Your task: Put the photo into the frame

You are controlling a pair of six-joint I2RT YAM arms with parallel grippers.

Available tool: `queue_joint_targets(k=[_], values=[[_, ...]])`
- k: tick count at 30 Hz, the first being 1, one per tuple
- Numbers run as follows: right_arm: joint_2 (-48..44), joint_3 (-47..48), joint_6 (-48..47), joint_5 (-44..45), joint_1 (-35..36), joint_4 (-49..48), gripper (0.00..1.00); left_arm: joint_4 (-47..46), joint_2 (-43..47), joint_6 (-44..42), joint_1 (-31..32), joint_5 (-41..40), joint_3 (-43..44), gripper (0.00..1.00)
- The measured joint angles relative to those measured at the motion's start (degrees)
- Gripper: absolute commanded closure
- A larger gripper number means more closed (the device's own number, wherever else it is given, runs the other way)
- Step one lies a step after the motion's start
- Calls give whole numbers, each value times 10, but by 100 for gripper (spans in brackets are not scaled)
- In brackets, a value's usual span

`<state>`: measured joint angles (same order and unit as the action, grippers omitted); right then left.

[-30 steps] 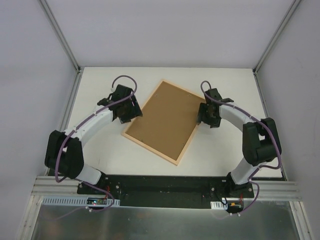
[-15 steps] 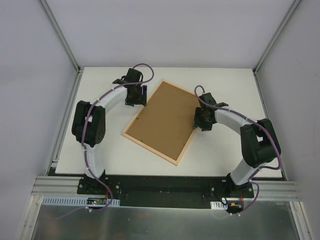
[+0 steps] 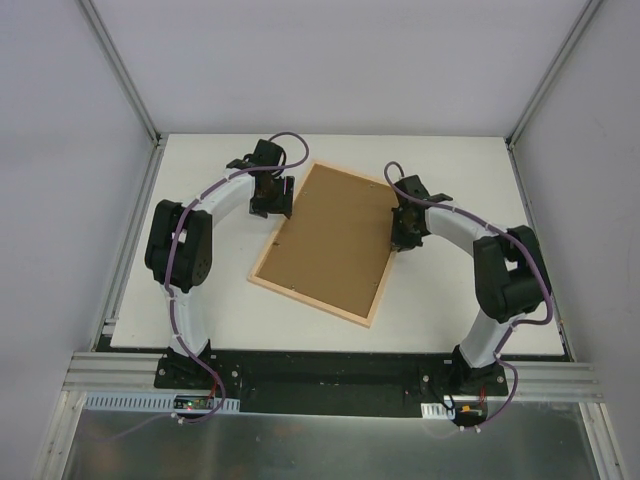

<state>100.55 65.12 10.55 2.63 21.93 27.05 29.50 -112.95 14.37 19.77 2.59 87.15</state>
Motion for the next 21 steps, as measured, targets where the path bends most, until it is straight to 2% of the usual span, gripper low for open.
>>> queue_joint_targets(k=[21], values=[[4,8,-111,21,33,-8,100,16,-22,-18,0,-2,27,37]])
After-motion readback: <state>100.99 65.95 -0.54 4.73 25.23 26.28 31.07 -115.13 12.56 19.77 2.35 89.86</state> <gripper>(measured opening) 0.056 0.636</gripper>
